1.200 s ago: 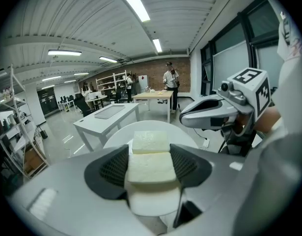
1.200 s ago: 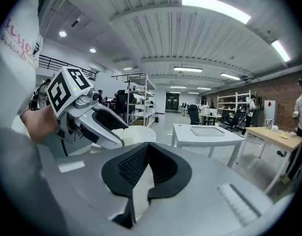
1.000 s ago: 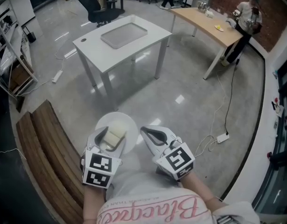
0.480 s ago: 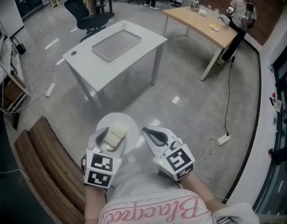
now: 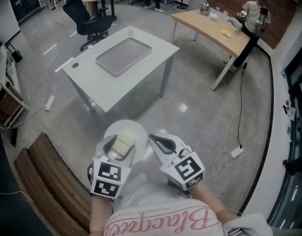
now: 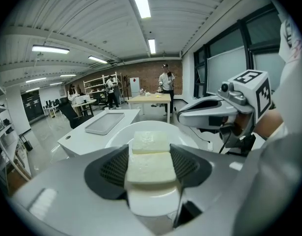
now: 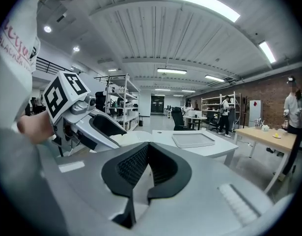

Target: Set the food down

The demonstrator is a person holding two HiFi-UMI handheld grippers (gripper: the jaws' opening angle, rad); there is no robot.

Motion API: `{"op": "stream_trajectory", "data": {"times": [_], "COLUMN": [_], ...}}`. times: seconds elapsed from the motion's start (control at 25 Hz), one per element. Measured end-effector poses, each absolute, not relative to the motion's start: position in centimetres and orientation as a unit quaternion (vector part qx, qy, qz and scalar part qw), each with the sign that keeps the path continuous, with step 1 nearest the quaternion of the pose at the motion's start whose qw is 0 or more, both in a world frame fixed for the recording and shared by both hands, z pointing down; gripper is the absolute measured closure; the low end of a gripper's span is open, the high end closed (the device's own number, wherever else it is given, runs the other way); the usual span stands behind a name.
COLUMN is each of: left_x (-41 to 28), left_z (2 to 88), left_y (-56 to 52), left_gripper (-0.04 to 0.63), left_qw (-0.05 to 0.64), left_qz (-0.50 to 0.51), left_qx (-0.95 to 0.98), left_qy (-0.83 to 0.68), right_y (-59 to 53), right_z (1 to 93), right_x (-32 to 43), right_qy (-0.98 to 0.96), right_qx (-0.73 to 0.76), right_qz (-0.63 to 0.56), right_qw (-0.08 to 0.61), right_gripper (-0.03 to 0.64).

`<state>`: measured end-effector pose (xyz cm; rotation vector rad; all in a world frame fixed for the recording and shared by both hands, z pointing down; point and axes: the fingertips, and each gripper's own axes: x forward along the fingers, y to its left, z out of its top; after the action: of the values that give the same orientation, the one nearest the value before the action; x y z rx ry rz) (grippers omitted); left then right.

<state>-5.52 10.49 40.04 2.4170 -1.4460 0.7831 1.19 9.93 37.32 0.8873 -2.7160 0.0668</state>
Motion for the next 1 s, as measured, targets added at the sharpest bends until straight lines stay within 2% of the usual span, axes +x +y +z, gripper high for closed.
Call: {"op": "stream_trajectory", "data": {"times": [1.0], "left_x": [-7.6], "left_z": [41.5], "left_y": [2.0], "left_gripper": [0.333], "left_qw": [0.131], "left_qz": [0.272], "left_qx": [0.820], "left_qy": [-0.486], "right_y": [1.8], "right_z": [38.2], "right_x": [-1.6], "right_qy": [-0.944], "right_qx": [0.297], "right_qz": [0.049], "right_qw": [0.135], "right_gripper": [0.615]}}
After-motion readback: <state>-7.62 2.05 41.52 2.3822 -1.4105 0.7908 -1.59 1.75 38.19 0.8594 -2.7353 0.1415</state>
